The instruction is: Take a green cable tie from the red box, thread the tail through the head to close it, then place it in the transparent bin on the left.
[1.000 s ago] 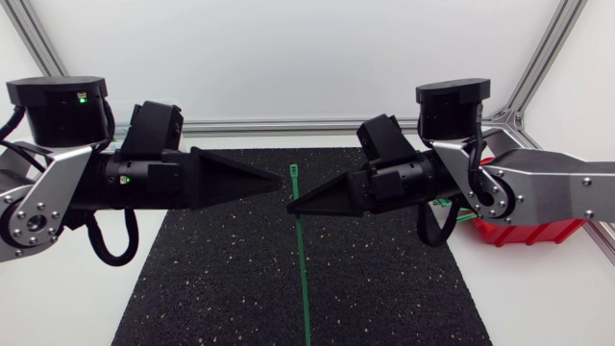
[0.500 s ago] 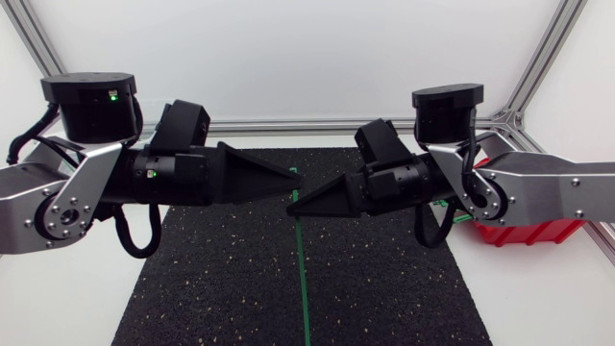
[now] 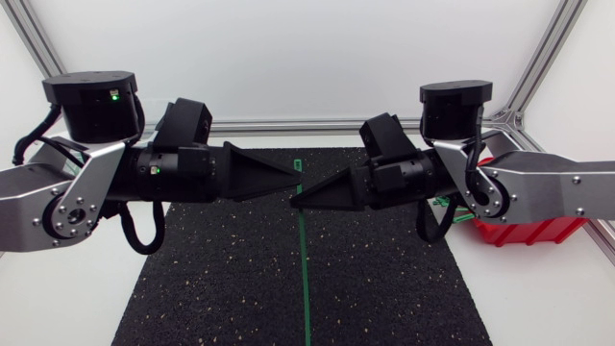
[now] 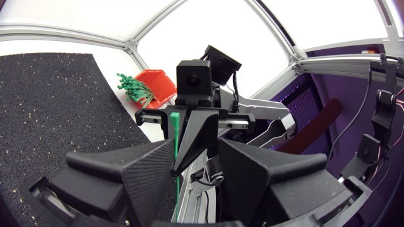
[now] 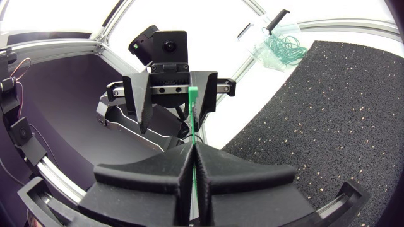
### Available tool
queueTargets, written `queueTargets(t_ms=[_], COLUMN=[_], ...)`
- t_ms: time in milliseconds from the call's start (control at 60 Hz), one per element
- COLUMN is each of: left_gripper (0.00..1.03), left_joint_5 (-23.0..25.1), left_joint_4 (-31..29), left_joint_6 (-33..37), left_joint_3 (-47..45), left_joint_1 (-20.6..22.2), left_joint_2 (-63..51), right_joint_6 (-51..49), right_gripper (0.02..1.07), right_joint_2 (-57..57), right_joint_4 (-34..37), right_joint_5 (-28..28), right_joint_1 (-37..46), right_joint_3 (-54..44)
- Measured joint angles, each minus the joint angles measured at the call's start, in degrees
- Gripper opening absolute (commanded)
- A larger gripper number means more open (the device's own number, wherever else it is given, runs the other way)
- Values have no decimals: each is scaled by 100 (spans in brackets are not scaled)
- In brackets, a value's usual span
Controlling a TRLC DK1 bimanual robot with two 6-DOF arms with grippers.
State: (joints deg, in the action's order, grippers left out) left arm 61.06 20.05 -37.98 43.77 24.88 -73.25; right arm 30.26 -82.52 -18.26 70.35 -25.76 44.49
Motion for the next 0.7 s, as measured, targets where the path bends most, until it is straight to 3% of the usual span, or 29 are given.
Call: queueTargets(t_ms=[267, 367, 700], left_gripper=[40, 23, 16], left_joint_5=[-4, -9, -68], left_joint_4=[63, 85, 101], left_joint_6=[0, 0, 0], left_joint_3=[0, 0, 0], left_joint_1=[70, 70, 70], left_joint_2=[-66, -70, -118], right_joint_6=[22, 22, 22], right_gripper=[7, 7, 7], right_joint_2=[0, 0, 0], right_joint_4=[0, -2, -42], right_joint_5=[37, 39, 61], right_joint_1=[0, 0, 0], right_joint_3=[0, 0, -4])
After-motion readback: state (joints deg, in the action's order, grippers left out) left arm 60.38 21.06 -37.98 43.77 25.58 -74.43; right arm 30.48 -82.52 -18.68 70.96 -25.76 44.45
